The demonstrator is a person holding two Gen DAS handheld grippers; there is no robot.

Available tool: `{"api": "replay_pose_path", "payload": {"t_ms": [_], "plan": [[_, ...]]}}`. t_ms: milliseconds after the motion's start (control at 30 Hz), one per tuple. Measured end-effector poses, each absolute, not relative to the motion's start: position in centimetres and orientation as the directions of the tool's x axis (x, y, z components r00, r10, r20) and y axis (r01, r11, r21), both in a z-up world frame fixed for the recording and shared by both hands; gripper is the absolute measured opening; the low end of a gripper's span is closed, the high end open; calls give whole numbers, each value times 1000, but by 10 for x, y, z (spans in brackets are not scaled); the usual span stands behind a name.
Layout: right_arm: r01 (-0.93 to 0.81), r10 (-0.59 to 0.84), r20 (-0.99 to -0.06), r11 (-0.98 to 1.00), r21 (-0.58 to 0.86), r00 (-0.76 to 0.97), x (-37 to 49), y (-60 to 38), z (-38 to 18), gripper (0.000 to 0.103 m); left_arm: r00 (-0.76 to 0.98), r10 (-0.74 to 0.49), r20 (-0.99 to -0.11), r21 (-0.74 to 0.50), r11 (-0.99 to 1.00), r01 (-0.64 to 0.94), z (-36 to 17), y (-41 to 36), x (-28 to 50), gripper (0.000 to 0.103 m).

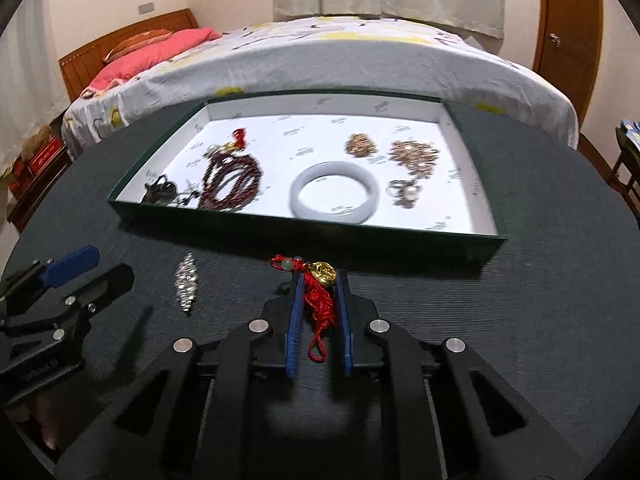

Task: Organize jewelry
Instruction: 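Close the right tool on the red tassel with gold charm while the left tool grips the silver rhinestone brooch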

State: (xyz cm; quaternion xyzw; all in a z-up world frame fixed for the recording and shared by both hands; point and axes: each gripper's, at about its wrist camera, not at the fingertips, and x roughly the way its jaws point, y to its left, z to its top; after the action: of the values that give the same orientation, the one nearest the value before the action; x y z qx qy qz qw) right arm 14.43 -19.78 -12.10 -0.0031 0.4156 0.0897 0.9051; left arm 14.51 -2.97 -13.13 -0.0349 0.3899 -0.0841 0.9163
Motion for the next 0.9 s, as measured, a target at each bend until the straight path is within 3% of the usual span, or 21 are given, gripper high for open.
{"api": "replay_pose_path", "payload": {"t_ms": [533, 767, 900], "plan": [[-106, 151, -736, 989, 108, 660, 136, -236, -117, 16, 612, -226, -758, -144, 973, 181, -149, -67, 170, 64], [-104, 161, -730, 987, 123, 664, 137, -237, -116, 16, 600, -220, -769, -136, 974, 182, -149, -58, 167, 50], [-106, 163, -731, 987, 124, 663, 137, -237, -116, 16, 600, -220, -769, -142, 974, 174, -147, -52, 166, 50]]}}
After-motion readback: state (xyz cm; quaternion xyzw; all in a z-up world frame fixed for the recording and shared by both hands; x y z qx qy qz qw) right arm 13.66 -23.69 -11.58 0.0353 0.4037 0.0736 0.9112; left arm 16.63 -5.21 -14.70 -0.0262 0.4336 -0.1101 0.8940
